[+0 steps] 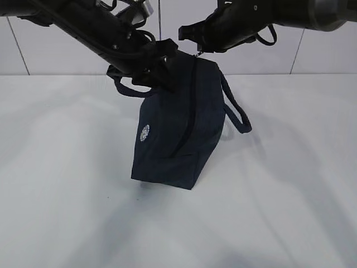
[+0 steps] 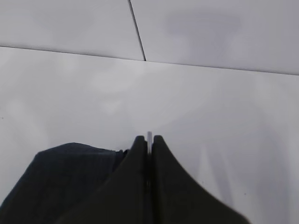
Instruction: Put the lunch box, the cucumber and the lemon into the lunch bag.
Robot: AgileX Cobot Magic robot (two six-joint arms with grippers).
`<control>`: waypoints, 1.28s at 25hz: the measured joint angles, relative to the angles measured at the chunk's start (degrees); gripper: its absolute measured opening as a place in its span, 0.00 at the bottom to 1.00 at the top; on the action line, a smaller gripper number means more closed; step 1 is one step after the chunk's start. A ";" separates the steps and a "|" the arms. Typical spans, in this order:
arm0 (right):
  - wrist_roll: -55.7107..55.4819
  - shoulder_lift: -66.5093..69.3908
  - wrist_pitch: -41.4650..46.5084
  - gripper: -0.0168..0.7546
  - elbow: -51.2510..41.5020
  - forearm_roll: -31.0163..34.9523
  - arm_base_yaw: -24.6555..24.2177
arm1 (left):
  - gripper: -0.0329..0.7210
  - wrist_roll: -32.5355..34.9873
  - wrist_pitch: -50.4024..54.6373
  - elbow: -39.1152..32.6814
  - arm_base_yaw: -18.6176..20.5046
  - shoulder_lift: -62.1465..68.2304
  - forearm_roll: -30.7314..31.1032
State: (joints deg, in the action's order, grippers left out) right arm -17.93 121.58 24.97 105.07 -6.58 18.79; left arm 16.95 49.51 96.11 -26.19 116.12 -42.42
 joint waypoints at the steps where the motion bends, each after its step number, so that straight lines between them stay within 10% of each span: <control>1: 0.00 0.00 0.13 0.04 0.00 0.10 0.00 | 0.04 0.89 0.94 0.00 0.13 0.00 0.39; 32: 0.33 6.62 -1.58 0.04 0.89 2.92 0.00 | 0.04 9.63 11.08 0.34 0.26 0.00 5.30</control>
State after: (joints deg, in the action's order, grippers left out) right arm -17.60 128.20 23.39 105.96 -3.66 18.79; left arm 26.58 60.60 96.45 -25.93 116.12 -37.13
